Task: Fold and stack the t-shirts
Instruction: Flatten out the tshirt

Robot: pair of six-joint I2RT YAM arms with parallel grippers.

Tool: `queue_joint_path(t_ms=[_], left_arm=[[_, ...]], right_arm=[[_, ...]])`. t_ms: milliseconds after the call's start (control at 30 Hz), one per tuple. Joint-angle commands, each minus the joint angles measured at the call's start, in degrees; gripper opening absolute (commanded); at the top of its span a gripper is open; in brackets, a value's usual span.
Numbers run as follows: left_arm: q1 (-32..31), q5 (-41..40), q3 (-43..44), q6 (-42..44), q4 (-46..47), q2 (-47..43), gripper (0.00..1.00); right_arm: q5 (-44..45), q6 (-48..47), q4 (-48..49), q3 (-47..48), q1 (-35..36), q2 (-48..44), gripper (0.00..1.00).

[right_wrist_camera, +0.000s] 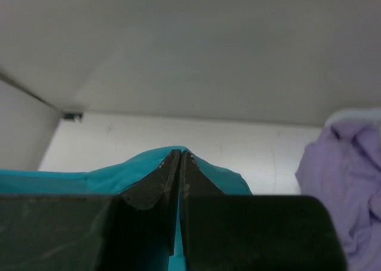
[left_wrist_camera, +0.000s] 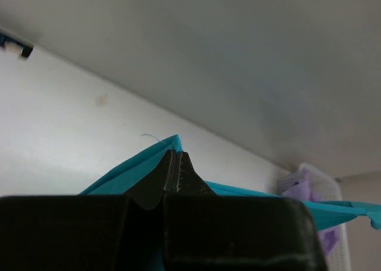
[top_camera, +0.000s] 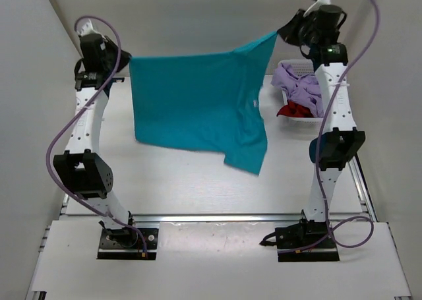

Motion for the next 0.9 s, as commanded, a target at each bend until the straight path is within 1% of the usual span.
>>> queue_joint_path(t_ms=[0, 33, 100, 167, 233, 300, 367, 400, 433, 467, 500, 533, 600, 633, 700, 733, 800, 833, 867], left_arm=[[2.22, 0.92, 9.31, -1.29, 0.96, -2.24, 0.0], [3.01, 1.28, 10.8, -1.99, 1.4, -2.41, 0.0], [3.71, 1.46, 11.08, -2.61, 2.54, -2.76, 0.0], [4.07, -1.16, 10.55, -1.83, 2.99, -4.34, 0.0], [4.07, -3.11, 10.46, 0.45, 2.03, -4.96, 0.0], [4.77, -4.43, 7.84, 1.16, 2.54, -6.63, 0.0], [4.51, -5.83, 1.35, 1.51, 4.56, -10.48, 0.0], [3.99, -8.01, -0.59, 2.64, 4.48, -12.93, 0.0], [2.68, -9.17, -5.14, 4.05, 5.79, -14.53, 0.0], [1.71, -12.48, -11.27, 5.11, 7.1, -18.37, 0.0], [-0.22, -14.52, -14.73, 6.51, 8.07, -22.15, 0.0], [-1.8, -17.32, -22.51, 7.74, 10.69, -24.45, 0.0], [-2.0, -20.42, -36.15, 7.59, 12.47, -32.0, 0.0], [-2.0, -19.73, -40.04, 7.14, 13.61, -33.6, 0.0], [-0.86, -18.5, -52.85, 4.51, 15.29, -40.09, 0.0], [0.1, -17.97, -55.61, 2.94, 14.51, -42.73, 0.0], [1.16, -16.23, -66.13, 0.64, 14.68, -46.42, 0.0], [2.04, -14.38, -68.09, -0.84, 14.5, -48.8, 0.0], [3.35, -13.49, -72.2, -2.08, 13.72, -49.69, 0.0]], right_arm=[[-2.37, 5.76, 19.47, 4.8, -1.88, -10.29, 0.0], [-3.77, 6.63, 20.27, 5.14, -2.41, -11.68, 0.0], [-4.48, 6.73, 18.96, 4.97, -3.99, -12.58, 0.0], [-5.45, 6.64, 17.73, 2.44, -4.52, -14.76, 0.0], [-3.8, 4.46, 13.36, 0.07, -4.35, -16.52, 0.0], [-2.99, 2.86, 10.27, -4.15, -4.09, -18.72, 0.0], [-1.24, 0.5, 8.59, -14.57, -3.3, -23.54, 0.0], [1.98, -0.21, 8.06, -22.98, -2.95, -25.48, 0.0], [5.58, -2.04, 10.15, -27.42, -1.55, -29.76, 0.0], [7.45, -3.02, 11.73, -37.73, -0.32, -33.98, 0.0], [9.29, -2.94, 13.66, -42.44, 0.13, -36.72, 0.0], [10.44, -2.85, 15.86, -51.54, 0.74, -40.84, 0.0], [12.72, -0.93, 17.98, -67.81, 2.06, -47.79, 0.0], [12.65, 0.21, 18.86, -71.46, 1.89, -48.95, 0.0], [13.7, 2.5, 19.92, -83.83, 2.42, -52.38, 0.0], [14.49, 2.94, 20.01, -86.84, 2.85, -54.13, 0.0], [16.08, 5.48, 19.92, -96.85, 4.52, -58.35, 0.01], [15.47, 6.72, 19.57, -98.89, 4.88, -59.41, 0.0], [13.81, 7.95, 19.48, -102.74, 5.14, -60.99, 0.0]])
